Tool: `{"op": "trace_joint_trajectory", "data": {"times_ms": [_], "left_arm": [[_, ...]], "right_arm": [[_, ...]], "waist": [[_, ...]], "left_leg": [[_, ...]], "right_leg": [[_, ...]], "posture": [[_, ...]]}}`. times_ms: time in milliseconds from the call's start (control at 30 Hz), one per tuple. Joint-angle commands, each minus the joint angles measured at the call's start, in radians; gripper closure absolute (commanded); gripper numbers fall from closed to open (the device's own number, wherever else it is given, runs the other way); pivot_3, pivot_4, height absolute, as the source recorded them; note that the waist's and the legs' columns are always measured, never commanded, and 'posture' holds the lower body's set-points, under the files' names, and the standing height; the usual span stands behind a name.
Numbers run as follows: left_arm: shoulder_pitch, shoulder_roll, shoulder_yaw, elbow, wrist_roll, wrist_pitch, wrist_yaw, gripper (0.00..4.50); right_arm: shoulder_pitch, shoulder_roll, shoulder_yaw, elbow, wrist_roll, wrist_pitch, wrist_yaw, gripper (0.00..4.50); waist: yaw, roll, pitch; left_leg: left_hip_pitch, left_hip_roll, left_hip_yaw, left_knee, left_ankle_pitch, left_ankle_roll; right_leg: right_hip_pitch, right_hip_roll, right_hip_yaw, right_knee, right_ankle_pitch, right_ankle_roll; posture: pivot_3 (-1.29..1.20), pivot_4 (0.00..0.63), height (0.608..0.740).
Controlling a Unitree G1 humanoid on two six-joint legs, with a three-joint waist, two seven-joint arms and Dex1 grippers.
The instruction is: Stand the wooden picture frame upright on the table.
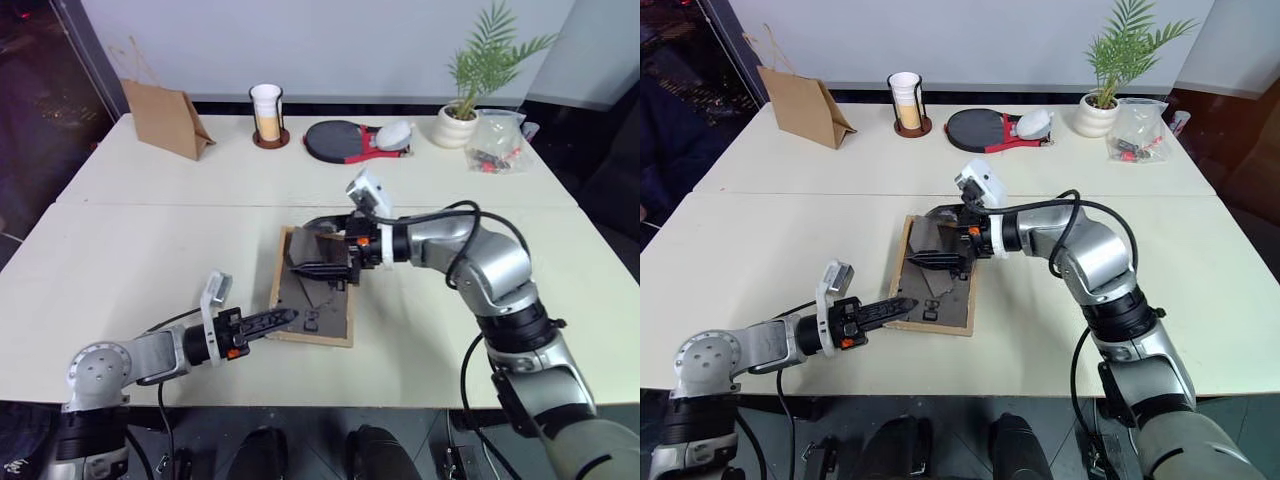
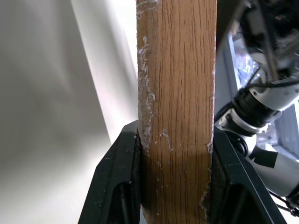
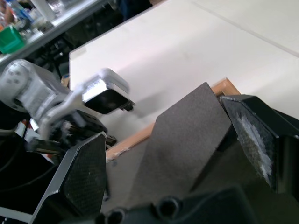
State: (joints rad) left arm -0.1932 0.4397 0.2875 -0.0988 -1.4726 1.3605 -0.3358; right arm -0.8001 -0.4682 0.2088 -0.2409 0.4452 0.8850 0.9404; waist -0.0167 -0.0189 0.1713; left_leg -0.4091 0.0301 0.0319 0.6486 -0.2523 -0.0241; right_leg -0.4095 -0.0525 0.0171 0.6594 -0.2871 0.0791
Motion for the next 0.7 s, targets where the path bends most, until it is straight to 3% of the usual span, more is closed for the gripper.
{"op": "trace_joint_trajectory", "data": {"times_ms": [33,233,367,533,700], "left_arm": [[-0.012,-0.003,0.018,0.003,-0.045,-0.037,-0.002,3.45],[-0.019,0.016,0.018,0.042,-0.009,-0.056,-0.042,3.45],[-0.026,0.025,0.011,0.037,-0.008,-0.066,-0.064,3.45],[-0.01,0.037,0.006,0.029,-0.008,-0.065,-0.1,3.45],[0.006,0.049,0.016,0.031,-0.077,-0.041,-0.105,3.45]], "right_arm": [[-0.001,-0.039,-0.06,-0.12,0.075,0.052,0.004,0.02],[0.043,-0.178,-0.155,-0.248,0.156,0.111,0.009,0.02],[0.075,-0.281,-0.164,-0.223,0.063,0.006,-0.008,0.02],[0.128,-0.342,-0.093,-0.067,-0.221,-0.373,-0.081,0.02],[0.148,-0.409,0.072,0.251,-0.732,-1.212,-0.363,0.02]], "waist": [[0.001,0.0,0.0],[0.003,0.0,0.0],[0.003,0.0,0.0],[0.001,0.0,0.0],[0.001,0.0,0.0]], "left_leg": [[0.0,0.0,0.0,0.0,0.0,0.0],[-0.001,0.0,0.0,-0.001,0.0,0.0],[-0.001,0.0,0.0,-0.001,0.0,0.0],[-0.001,0.0,0.001,-0.003,0.0,0.0],[-0.001,-0.001,0.003,-0.002,0.0,0.001]], "right_leg": [[0.0,0.0,0.0,0.0,0.0,0.0],[0.0,-0.001,0.0,-0.003,-0.001,-0.002],[0.001,-0.002,0.0,-0.005,-0.002,-0.003],[0.001,-0.002,0.0,-0.008,-0.002,-0.003],[0.001,0.0,0.001,-0.009,-0.002,-0.003]], "posture": [[0.0,0.15,0.74],[0.0,0.15,0.74],[0.0,0.15,0.74],[0.0,0.15,0.74],[0.0,0.15,0.74]]}}
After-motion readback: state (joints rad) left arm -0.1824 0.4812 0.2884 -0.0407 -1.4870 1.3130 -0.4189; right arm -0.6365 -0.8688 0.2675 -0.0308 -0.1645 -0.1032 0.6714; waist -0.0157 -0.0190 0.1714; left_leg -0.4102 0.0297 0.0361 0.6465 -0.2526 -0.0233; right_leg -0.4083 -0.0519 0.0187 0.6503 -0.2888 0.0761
